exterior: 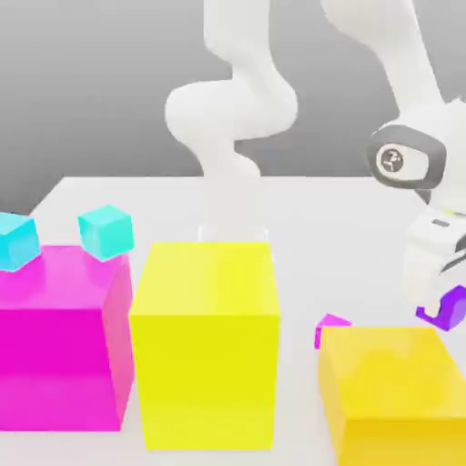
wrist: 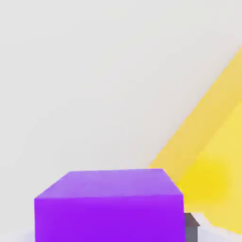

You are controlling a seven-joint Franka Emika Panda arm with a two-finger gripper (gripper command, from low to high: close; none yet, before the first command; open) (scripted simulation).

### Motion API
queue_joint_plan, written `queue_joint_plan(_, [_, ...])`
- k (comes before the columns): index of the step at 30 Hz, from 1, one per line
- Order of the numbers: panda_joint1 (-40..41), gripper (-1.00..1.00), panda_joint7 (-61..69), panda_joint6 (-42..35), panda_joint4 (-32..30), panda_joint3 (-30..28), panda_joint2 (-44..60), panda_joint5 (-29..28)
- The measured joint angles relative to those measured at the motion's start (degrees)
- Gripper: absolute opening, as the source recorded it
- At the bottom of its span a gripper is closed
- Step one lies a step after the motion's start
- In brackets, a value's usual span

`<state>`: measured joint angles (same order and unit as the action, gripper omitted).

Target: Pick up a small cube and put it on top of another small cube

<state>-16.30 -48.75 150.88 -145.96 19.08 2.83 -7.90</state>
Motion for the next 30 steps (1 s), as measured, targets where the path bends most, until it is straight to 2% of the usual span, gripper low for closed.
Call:
queue_joint_plan(8, [17.80,-1.00,21.02,-15.72,7.88,-10.78,-9.49,-0.55])
queue_joint_plan(21, [37.42,-1.00,36.09,-34.27,12.56,-33.24,-21.37,0.94])
queue_joint_plan(23, [39.40,-1.00,35.89,-33.66,11.20,-35.77,-21.24,1.78])
queue_joint_plan(26, [40.09,-1.00,36.25,-27.63,7.20,-36.98,-18.90,2.35])
queue_joint_plan(27, [40.18,1.00,36.34,-26.36,6.40,-37.12,-18.41,2.43])
queue_joint_plan(30, [40.18,1.00,36.34,-26.37,6.40,-37.12,-18.41,2.43])
